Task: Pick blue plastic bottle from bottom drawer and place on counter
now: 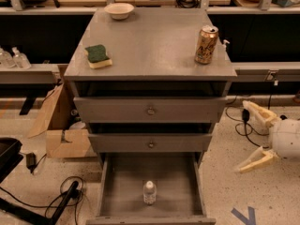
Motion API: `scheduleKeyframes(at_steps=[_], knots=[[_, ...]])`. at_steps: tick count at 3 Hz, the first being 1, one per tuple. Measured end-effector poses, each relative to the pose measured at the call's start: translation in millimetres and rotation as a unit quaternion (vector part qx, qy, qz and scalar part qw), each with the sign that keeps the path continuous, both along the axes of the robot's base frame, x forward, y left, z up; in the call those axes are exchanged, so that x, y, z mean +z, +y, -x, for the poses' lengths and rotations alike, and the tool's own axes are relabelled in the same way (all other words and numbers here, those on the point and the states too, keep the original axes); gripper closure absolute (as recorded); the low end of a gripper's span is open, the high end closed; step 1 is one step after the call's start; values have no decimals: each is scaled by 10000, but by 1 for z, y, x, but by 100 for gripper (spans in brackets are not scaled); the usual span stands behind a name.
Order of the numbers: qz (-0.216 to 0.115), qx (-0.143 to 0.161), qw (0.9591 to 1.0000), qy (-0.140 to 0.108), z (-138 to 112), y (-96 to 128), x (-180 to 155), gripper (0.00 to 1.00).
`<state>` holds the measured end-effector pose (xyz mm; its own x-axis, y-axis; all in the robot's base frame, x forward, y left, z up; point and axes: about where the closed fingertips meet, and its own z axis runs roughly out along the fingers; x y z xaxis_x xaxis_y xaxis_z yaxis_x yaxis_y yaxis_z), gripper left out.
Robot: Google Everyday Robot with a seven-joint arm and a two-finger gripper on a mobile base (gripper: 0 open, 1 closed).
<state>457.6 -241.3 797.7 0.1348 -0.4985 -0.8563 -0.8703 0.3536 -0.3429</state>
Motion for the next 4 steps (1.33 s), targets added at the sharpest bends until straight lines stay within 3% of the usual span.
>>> scheduleKeyframes(at_steps=[1,2,3,4], knots=[[52,23,9999,139,0,14,-25,0],[-202,137,9992,332,6,51,-100,0],[-507,320,9961,644,13,100,-207,0],[-733,456,9926,851,11,133,-277,0]])
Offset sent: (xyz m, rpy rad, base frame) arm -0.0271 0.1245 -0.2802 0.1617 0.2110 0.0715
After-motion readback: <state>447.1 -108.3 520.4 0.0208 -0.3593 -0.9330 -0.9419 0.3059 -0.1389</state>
